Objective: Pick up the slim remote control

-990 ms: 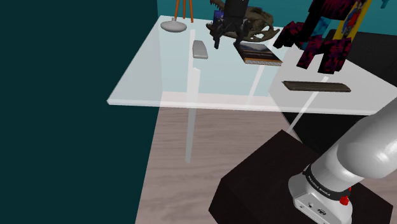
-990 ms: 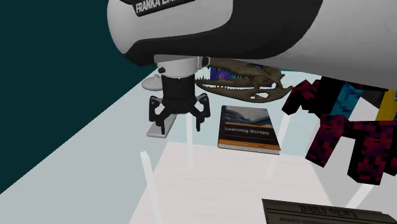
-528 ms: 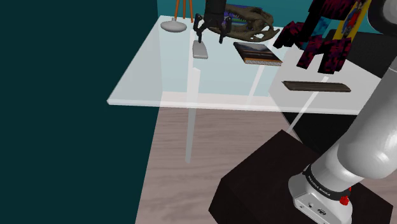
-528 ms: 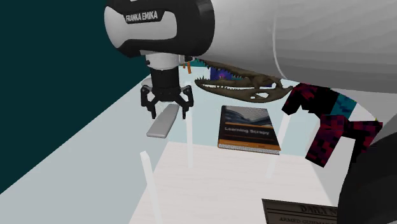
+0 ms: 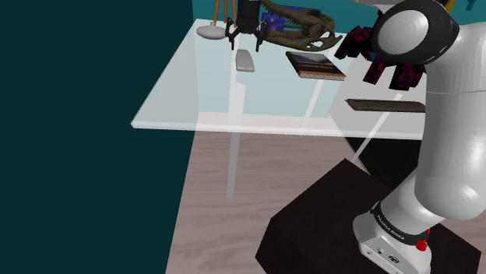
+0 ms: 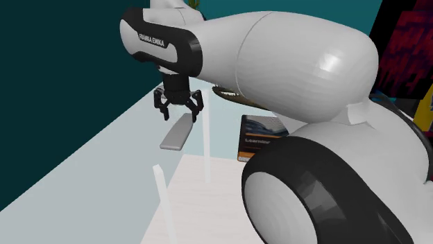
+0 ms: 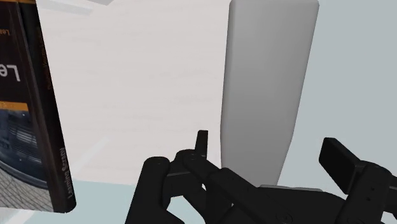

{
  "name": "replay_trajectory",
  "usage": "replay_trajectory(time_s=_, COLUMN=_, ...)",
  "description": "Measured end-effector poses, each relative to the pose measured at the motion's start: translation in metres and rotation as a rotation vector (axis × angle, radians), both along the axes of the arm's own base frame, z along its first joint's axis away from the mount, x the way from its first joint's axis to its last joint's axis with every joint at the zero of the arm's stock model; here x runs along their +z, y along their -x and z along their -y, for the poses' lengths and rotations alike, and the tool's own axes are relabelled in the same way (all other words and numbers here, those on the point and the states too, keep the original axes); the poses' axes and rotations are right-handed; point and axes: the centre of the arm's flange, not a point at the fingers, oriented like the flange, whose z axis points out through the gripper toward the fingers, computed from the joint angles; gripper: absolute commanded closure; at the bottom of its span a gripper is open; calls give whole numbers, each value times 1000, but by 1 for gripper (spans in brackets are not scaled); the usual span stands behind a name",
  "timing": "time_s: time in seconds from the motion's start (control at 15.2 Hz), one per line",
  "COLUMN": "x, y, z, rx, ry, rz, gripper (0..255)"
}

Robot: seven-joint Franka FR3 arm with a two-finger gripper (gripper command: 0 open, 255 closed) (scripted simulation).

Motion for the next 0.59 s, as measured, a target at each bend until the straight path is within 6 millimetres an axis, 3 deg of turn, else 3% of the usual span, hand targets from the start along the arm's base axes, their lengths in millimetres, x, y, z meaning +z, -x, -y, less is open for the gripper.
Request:
replay_trajectory(time_s=0.4, x=-30, y=-2, z=2, rx=-4, ry=0, rz=0, gripper=0)
replay_trajectory(time_s=0.46, x=-32, y=-2, z=2, rx=-4, ry=0, rz=0, gripper=255)
replay_trajectory(time_s=0.59, x=-33, y=-2, z=2, rx=-4, ry=0, rz=1, gripper=255)
